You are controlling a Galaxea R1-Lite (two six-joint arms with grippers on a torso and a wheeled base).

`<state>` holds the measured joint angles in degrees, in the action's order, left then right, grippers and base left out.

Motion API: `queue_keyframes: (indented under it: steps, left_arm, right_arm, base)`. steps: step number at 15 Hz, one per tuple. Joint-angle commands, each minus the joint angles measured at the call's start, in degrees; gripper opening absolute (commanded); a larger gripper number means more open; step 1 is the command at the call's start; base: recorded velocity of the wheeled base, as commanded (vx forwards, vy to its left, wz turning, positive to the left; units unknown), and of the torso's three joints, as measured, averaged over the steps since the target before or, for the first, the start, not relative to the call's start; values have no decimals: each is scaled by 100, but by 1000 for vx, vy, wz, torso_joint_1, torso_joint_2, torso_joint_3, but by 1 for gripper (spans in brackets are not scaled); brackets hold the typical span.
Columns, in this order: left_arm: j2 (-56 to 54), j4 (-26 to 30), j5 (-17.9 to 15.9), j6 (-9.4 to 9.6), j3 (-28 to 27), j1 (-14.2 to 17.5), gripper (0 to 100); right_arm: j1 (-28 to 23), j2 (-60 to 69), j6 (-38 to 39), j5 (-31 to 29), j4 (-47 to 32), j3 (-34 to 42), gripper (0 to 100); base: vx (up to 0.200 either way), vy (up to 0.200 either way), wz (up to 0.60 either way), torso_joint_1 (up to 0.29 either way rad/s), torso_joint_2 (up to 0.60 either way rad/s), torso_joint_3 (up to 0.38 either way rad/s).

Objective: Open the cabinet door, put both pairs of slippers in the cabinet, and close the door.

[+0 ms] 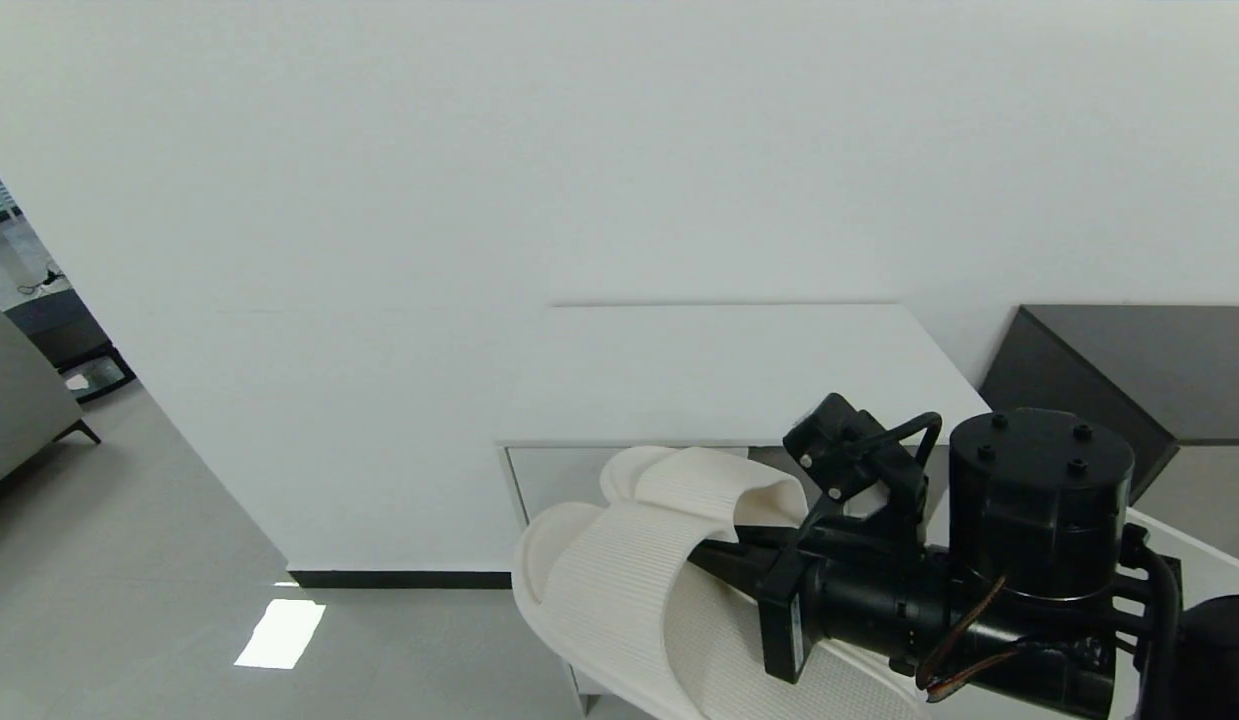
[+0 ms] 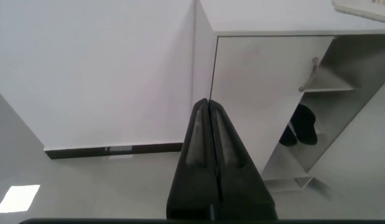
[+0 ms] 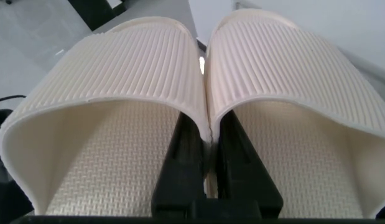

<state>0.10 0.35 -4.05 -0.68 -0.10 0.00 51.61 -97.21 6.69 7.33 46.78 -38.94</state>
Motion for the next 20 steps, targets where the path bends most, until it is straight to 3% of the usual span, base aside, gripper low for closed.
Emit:
queue_keyframes:
  steps: [1, 11, 17, 20]
  left_arm:
    - [8, 0, 0, -2, 1, 0, 0]
    - [8, 0, 0, 7, 1, 0, 0]
    - [8, 0, 0, 7, 1, 0, 0]
    - [8, 0, -8, 7, 1, 0, 0]
  right_arm:
    - [-2, -9, -1, 6, -2, 9, 0]
    - [121, -351, -10, -21, 640, 167, 0]
    - [112, -387, -1, -12, 666, 193, 0]
    - [86, -501, 7, 50, 1071, 325, 0]
  base:
    - [-200, 0, 0, -2, 2, 2]
    - [-20, 0, 0, 0, 1, 1]
    - [0, -200, 0, 0, 3, 1]
    - [0, -200, 0, 2, 2, -1]
